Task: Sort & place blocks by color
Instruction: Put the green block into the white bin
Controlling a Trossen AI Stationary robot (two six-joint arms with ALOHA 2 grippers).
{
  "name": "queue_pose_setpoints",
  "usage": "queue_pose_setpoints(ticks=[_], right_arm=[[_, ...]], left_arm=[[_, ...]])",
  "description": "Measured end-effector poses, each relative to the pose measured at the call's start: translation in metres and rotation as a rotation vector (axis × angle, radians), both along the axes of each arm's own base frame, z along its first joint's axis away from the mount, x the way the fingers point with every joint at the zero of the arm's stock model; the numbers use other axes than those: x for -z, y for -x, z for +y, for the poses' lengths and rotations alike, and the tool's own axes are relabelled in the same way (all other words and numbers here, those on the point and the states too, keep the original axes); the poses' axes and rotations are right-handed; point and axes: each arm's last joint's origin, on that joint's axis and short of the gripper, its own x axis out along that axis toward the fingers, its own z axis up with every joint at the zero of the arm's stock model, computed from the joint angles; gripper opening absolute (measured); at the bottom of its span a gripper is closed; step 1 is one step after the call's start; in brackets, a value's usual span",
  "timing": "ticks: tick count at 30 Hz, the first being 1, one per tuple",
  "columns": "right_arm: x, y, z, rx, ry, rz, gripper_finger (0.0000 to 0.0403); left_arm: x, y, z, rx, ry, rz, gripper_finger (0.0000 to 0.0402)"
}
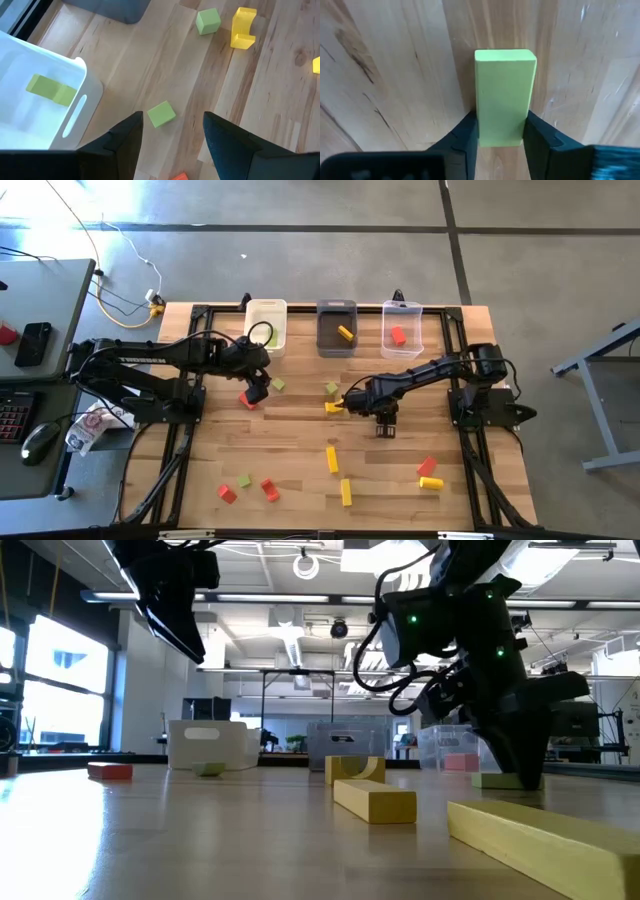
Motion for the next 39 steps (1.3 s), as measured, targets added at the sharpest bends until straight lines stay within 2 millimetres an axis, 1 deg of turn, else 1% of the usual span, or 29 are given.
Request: queue_pose_setpoints(ticks=[4, 6, 13, 18, 25, 28, 31, 39], right_arm=[[-0.005, 0.000, 0.000, 0.022, 0.018, -0.029, 0.0095], [-0.011, 0.001, -0.001, 0.026, 0.037, -0.067, 0.0095], [-0.051, 0.000, -0.001, 0.083, 0.024, -0.298, 0.0095], [-0.077, -0.001, -0.001, 0.091, -0.001, -0.482, 0.0095], [-0.104, -0.013, -0.001, 0.071, -0.025, -0.765, 0.0095], [-0.112, -0.021, 0.000, 0.041, -0.022, -0.881, 0.0095], [-0.118, -0.027, -0.002, 0.009, 0.044, -0.976, 0.0095], [-0.131, -0.038, -0.010, -0.034, 0.179, -1.138, 0.0095]], left_arm=[[-0.001, -0.001, 0.000, 0.000, -0.003, -0.014, 0.0195], [-0.002, -0.003, 0.001, 0.002, -0.010, -0.031, 0.0195], [-0.007, -0.009, 0.002, 0.115, -0.103, -0.070, 0.0195], [-0.011, -0.014, 0.003, 0.211, -0.184, -0.103, 0.0195], [-0.018, -0.021, 0.003, 0.285, -0.232, -0.179, 0.0195], [-0.021, -0.023, 0.002, 0.316, -0.232, -0.220, 0.0195], [-0.025, -0.026, 0.002, 0.317, -0.221, -0.285, 0.0195], [-0.033, -0.031, 0.003, 0.274, -0.215, -0.394, 0.0195]])
